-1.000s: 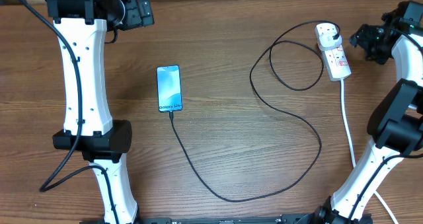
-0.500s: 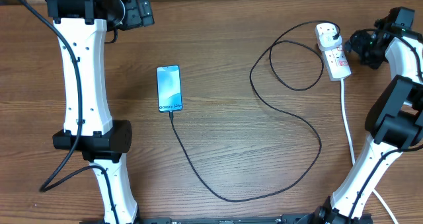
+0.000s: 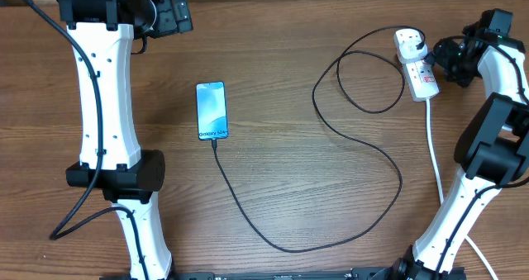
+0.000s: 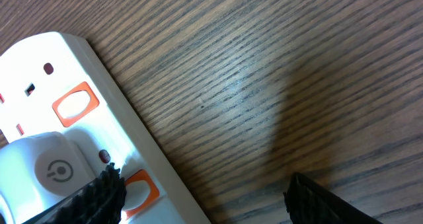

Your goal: Plug charger to phone and switch on socket

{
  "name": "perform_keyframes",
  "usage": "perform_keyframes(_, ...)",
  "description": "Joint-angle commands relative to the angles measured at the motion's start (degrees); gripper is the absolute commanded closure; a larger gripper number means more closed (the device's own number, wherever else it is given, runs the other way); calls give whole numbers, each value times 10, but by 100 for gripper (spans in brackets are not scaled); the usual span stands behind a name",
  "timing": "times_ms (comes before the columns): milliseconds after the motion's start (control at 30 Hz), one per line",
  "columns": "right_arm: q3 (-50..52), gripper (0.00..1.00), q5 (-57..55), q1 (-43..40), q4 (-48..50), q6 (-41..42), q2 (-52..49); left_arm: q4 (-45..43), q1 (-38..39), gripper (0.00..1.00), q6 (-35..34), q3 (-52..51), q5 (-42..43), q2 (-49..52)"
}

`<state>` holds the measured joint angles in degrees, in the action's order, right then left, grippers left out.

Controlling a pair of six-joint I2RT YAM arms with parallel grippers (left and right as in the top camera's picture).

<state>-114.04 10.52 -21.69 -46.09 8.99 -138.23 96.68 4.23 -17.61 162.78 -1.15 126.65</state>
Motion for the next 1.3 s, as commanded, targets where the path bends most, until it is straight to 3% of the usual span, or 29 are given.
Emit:
perform_keyframes(0, -10, 23, 7, 3, -11, -6, -11, 1, -4, 0, 0, 5, -8, -6)
perform_keyframes(1267, -7, 23, 24, 11, -37, -5, -27, 1, -4, 0, 0, 5, -8, -6)
